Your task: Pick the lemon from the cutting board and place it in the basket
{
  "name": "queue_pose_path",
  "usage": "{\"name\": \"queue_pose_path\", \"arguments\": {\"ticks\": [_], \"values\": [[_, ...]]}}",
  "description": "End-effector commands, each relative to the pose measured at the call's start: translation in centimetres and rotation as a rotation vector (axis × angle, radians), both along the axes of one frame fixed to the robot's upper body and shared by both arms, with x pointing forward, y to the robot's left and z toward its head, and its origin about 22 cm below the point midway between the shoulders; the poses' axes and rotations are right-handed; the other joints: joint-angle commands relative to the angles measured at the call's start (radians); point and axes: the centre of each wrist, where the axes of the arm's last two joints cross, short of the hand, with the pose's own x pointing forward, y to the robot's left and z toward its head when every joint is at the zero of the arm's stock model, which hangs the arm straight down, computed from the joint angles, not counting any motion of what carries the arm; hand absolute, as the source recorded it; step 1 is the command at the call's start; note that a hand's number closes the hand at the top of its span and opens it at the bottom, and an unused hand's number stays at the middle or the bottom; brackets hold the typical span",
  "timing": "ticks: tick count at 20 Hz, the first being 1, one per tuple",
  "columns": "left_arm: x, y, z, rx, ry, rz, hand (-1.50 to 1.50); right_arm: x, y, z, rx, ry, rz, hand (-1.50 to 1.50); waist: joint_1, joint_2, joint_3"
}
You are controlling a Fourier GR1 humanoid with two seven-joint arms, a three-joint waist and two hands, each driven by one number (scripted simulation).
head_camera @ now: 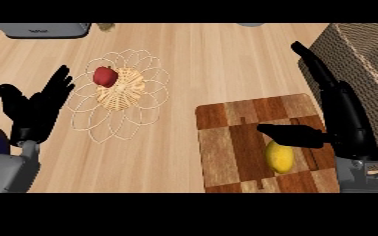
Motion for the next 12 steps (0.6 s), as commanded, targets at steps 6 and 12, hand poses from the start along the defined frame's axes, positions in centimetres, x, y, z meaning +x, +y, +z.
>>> {"name": "queue_pose_path", "arguments": {"ticks": [6, 12], "values": [[-0.5, 1.0, -0.5, 0.003, 0.013, 0.005, 0.00, -1.2, -2.3, 9.4, -0.361, 0.242, -0.385, -1.50, -0.019, -0.007, 0.000], [-0.4, 1.1, -0.7, -0.005, 0.017, 0.006, 0.00, -1.8, -2.1, 12.0, -0.359, 0.513, -0.243, -1.50, -0.014, -0.002, 0.003]]}}
